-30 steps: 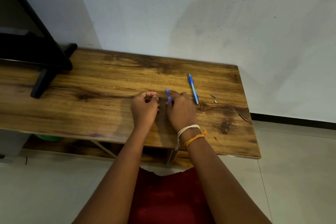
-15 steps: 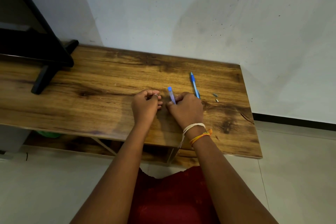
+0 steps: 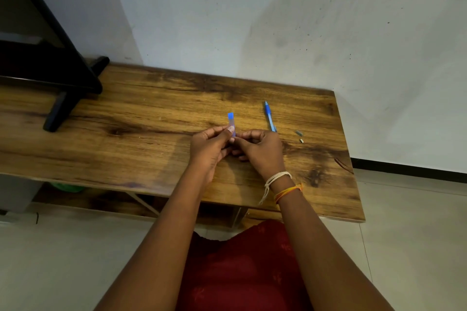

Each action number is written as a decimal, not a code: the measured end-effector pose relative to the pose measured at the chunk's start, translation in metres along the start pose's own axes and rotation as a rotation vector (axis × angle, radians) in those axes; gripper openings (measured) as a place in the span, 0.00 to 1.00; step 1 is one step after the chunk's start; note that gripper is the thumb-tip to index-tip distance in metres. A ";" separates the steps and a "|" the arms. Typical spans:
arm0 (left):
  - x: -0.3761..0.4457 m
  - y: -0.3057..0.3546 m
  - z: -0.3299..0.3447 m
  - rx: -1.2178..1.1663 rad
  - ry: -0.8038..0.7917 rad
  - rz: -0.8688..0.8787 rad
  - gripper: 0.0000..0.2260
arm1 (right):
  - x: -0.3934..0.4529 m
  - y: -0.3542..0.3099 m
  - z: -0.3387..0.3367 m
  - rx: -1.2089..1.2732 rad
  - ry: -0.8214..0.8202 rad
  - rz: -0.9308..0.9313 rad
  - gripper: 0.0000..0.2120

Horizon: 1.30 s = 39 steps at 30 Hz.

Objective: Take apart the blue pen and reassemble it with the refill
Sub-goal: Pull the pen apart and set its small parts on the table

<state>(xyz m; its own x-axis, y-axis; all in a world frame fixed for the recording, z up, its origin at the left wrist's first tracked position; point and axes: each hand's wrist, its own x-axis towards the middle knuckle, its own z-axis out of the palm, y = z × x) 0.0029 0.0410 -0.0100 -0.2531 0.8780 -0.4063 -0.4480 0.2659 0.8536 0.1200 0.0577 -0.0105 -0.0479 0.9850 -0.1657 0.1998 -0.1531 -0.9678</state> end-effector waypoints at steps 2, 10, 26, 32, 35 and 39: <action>0.000 0.001 0.001 -0.002 0.001 -0.009 0.02 | 0.000 0.001 -0.003 -0.015 -0.034 -0.009 0.06; -0.002 0.004 0.006 0.238 0.015 0.063 0.03 | 0.006 -0.001 -0.009 0.149 0.033 -0.066 0.08; -0.010 0.006 0.010 -0.193 -0.013 -0.106 0.04 | 0.002 -0.009 -0.016 0.559 -0.021 0.097 0.02; -0.008 0.001 0.014 -0.139 0.025 -0.034 0.04 | 0.003 -0.006 -0.022 0.509 -0.045 0.083 0.02; -0.008 -0.001 0.016 -0.094 0.041 -0.026 0.02 | 0.004 -0.004 -0.023 0.471 -0.054 0.068 0.04; -0.010 -0.004 0.022 -0.078 0.071 -0.028 0.02 | 0.004 -0.003 -0.025 0.488 -0.036 0.083 0.06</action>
<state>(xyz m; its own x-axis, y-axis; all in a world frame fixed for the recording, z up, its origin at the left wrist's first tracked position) 0.0256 0.0402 -0.0024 -0.2987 0.8395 -0.4539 -0.5203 0.2555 0.8149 0.1433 0.0640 -0.0037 -0.0869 0.9658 -0.2443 -0.2763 -0.2590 -0.9255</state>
